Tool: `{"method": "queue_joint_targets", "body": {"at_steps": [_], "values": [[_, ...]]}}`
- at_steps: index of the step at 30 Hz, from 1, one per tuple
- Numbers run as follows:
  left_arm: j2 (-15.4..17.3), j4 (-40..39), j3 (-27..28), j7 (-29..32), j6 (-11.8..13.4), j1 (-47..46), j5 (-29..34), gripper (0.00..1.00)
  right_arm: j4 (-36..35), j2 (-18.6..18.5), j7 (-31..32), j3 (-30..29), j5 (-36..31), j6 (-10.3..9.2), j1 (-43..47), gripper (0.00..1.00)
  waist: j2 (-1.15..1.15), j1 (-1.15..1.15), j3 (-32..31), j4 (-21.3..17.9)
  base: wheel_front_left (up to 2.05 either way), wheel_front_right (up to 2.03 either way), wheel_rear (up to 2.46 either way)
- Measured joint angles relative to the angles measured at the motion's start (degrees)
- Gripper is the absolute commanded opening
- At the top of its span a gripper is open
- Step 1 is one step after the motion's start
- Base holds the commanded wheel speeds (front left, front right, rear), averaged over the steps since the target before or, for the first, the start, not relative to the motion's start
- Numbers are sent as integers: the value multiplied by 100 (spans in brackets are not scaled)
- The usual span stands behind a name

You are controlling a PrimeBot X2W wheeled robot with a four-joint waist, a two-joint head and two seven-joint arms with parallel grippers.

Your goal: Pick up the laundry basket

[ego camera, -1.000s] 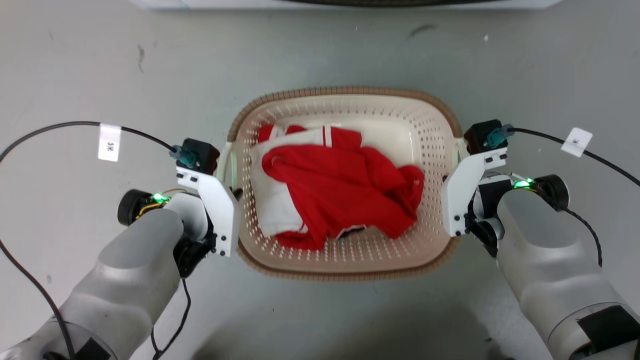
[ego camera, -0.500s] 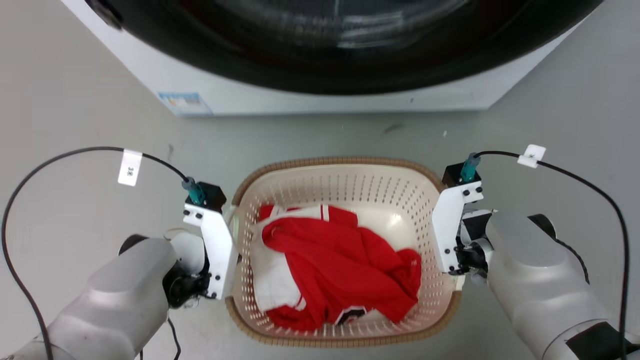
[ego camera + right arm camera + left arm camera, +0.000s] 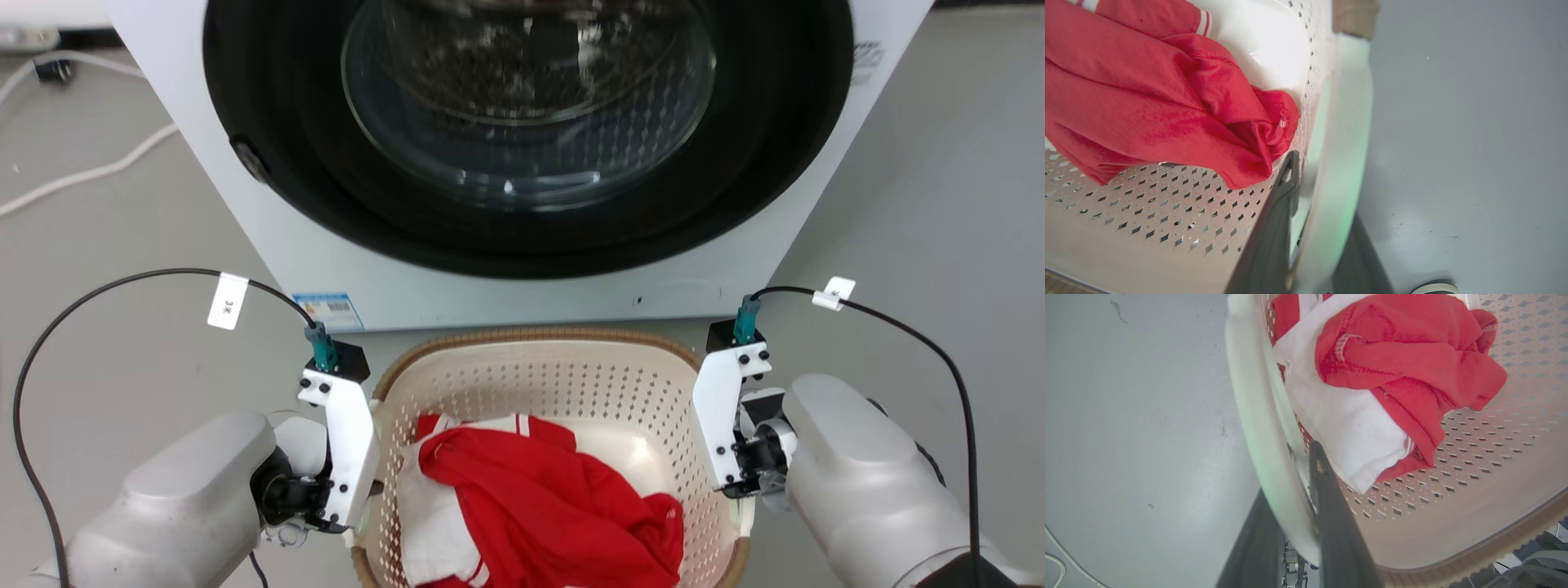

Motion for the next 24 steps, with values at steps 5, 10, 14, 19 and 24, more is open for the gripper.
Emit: {"method": "queue_joint_targets", "body": {"at_steps": [5, 10, 14, 19, 24], "values": [[33, -62, -24, 268, 1, 53, -87, 0, -5, 7, 102, 86, 126, 0, 101, 0, 0, 0, -375, -21, 0, 0, 0], [-31, -15, -44, 481, 2, 247, -272, 0, 63, 3, 255, 168, 212, 0, 223, 0, 0, 0, -673, -15, 0, 0, 0], [-47, 7, -45, 635, 10, 346, -342, 0, 57, 3, 386, 245, 297, 0, 260, 0, 0, 0, -885, -7, 0, 0, 0], [-49, 19, -52, 784, 10, 386, -386, 0, 10, 1, 498, 336, 407, 0, 296, 0, 0, 0, -1054, 10, 0, 0, 0], [-96, 89, -55, 862, 10, 386, -357, 0, 29, 1, 503, 379, 463, 0, 291, 0, 0, 0, -1142, 50, 0, 0, 0]]}}
